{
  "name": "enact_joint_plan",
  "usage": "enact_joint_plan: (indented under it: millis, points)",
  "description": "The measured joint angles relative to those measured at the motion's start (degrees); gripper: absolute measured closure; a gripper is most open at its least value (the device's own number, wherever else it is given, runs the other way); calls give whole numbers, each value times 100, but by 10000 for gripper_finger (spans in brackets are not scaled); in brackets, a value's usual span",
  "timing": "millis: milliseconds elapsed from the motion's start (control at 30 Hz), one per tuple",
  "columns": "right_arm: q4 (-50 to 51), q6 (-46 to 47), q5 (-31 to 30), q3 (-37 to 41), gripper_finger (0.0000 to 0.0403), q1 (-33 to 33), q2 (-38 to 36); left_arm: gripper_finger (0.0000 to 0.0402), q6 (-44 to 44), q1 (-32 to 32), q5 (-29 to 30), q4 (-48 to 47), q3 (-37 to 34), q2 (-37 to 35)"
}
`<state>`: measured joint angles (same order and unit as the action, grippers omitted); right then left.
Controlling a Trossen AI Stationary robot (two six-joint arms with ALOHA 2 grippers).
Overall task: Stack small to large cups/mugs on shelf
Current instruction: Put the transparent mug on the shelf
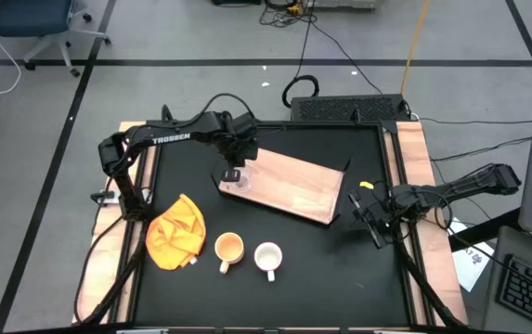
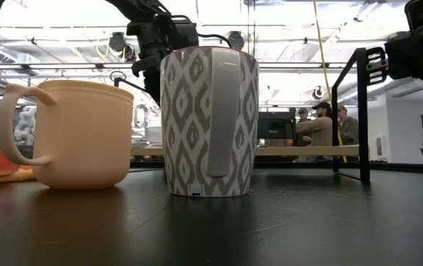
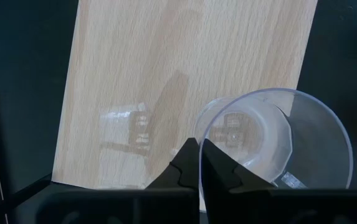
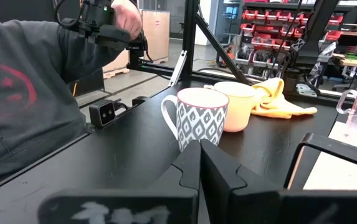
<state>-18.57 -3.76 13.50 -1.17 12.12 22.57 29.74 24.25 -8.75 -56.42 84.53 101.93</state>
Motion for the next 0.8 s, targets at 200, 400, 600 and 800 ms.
enact_joint_plan:
  millis: [200,400,600,800]
  points:
    - [2,-1,0,0,403,-2,0,393,2,2,0,13,-2,0]
    - [4,0,0,0,403,-1,0,395,2,2,-2,44,-4,0]
    - [5,-3,1,0,403,-1,0,375,2,4,-4,46,-7,0]
    - [7,-3,0,0,403,0,1,354,2,4,-6,46,-7,0]
